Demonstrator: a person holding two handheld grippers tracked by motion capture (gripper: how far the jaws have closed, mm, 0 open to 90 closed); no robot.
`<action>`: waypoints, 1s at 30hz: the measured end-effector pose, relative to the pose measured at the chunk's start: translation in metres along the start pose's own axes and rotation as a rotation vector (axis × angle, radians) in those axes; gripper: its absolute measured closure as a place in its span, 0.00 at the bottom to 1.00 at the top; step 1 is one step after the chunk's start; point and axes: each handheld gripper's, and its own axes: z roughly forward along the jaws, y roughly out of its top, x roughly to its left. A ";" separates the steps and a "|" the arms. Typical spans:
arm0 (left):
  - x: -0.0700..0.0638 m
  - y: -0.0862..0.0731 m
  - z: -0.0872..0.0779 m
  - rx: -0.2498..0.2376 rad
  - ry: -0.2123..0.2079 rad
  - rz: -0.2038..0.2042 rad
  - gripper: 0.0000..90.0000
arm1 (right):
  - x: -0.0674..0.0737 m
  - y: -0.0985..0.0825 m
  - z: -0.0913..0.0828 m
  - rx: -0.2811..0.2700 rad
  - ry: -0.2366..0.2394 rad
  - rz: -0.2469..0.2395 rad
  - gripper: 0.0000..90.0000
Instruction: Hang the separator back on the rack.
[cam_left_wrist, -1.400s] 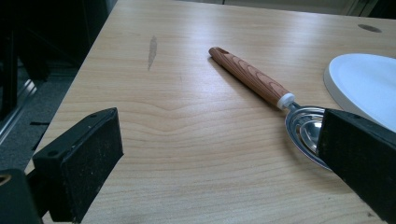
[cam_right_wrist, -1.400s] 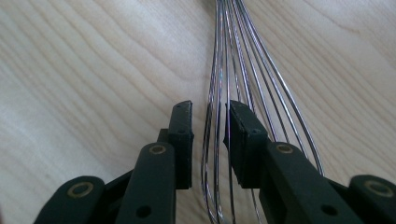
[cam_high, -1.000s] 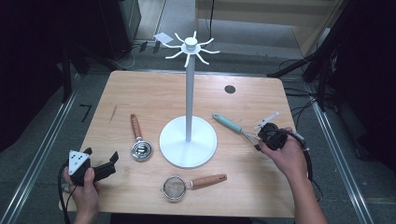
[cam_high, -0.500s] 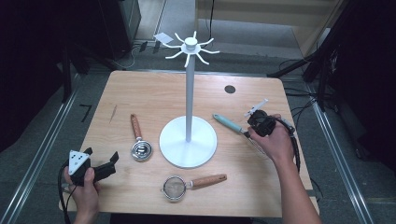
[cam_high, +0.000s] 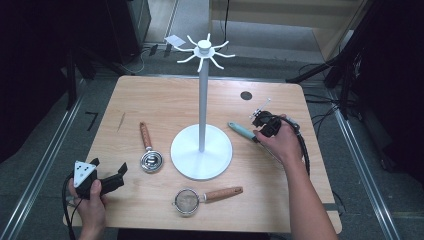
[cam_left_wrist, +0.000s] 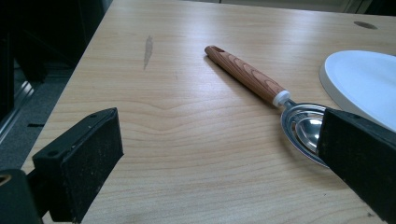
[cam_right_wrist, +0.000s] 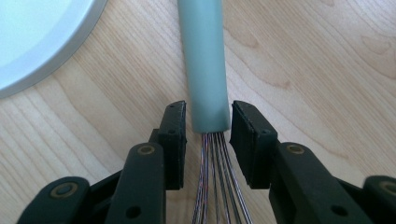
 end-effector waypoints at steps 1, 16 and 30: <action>0.000 0.000 0.000 0.000 0.000 0.001 0.01 | 0.000 0.002 0.001 0.007 0.004 -0.001 0.75; 0.001 0.000 0.000 -0.001 -0.006 -0.003 0.01 | -0.001 0.023 0.022 0.139 0.019 -0.009 0.76; 0.003 0.000 -0.001 -0.003 -0.014 -0.019 0.01 | 0.000 0.028 0.025 0.211 0.043 0.001 0.78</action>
